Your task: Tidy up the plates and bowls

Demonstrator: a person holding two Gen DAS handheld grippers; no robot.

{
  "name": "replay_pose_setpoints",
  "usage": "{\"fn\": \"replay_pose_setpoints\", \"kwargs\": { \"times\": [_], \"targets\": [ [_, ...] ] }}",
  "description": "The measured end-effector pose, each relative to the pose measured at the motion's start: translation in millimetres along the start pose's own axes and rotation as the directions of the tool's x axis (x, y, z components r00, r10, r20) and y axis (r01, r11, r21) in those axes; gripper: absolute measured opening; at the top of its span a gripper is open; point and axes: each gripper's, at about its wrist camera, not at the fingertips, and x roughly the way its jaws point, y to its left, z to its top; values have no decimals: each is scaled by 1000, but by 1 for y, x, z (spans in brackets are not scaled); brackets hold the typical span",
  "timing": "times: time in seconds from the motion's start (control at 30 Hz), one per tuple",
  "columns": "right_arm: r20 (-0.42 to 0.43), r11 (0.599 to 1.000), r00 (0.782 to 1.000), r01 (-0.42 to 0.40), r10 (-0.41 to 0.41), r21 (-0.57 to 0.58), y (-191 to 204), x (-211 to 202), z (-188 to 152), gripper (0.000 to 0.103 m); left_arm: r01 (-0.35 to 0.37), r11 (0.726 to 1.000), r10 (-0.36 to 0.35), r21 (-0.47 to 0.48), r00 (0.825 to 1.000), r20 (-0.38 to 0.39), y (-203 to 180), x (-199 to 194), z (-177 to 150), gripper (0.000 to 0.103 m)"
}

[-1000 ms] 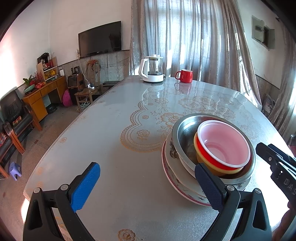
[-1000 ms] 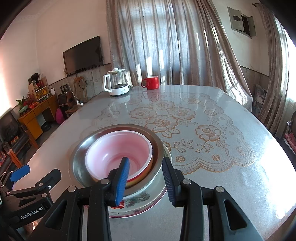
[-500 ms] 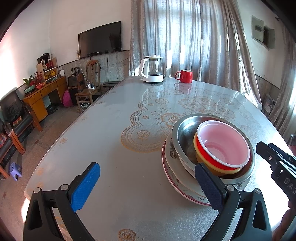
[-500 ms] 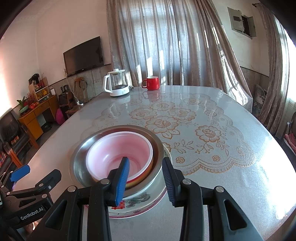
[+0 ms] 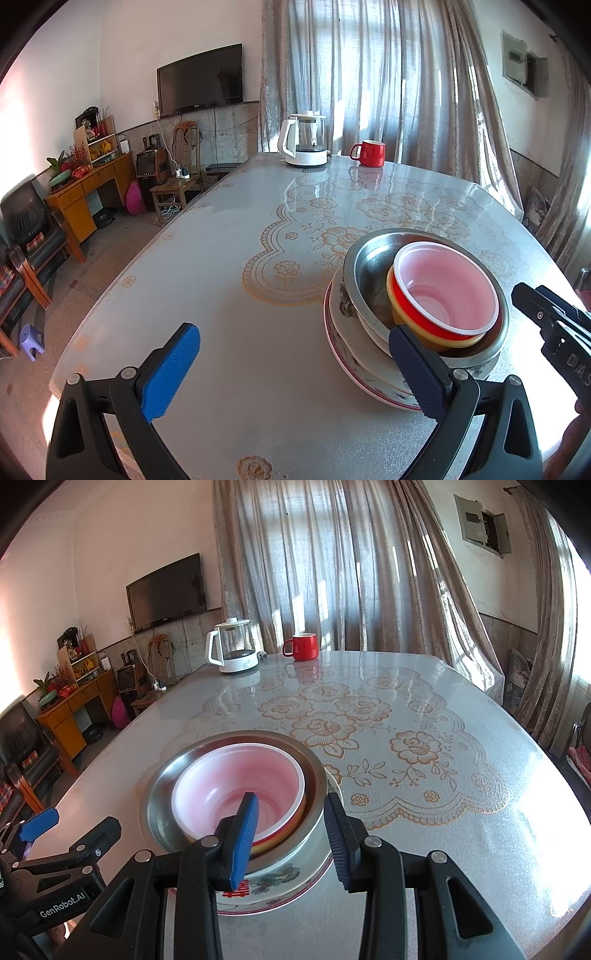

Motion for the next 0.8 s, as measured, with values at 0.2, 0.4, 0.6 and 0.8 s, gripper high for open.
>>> {"fn": "replay_pose_setpoints", "kwargs": {
  "times": [0.2, 0.4, 0.6, 0.8],
  "targets": [
    [1, 1000, 1000, 2, -2, 4, -2, 0, 1, 36, 4, 1000, -4, 11, 1000, 1, -2, -1, 1, 103],
    [-1, 1000, 1000, 3, -3, 9, -4, 0, 1, 36, 5, 1000, -5, 13, 1000, -2, -2, 1, 2, 103],
    [-3, 1000, 1000, 6, -6, 15, -6, 1, 0, 36, 3, 1000, -3, 31, 1000, 10, -5, 1, 2, 103],
    [-4, 1000, 1000, 8, -8, 20, -10, 2, 0, 36, -2, 1000, 2, 18, 1000, 14, -1, 3, 4, 103]
  ]
}}
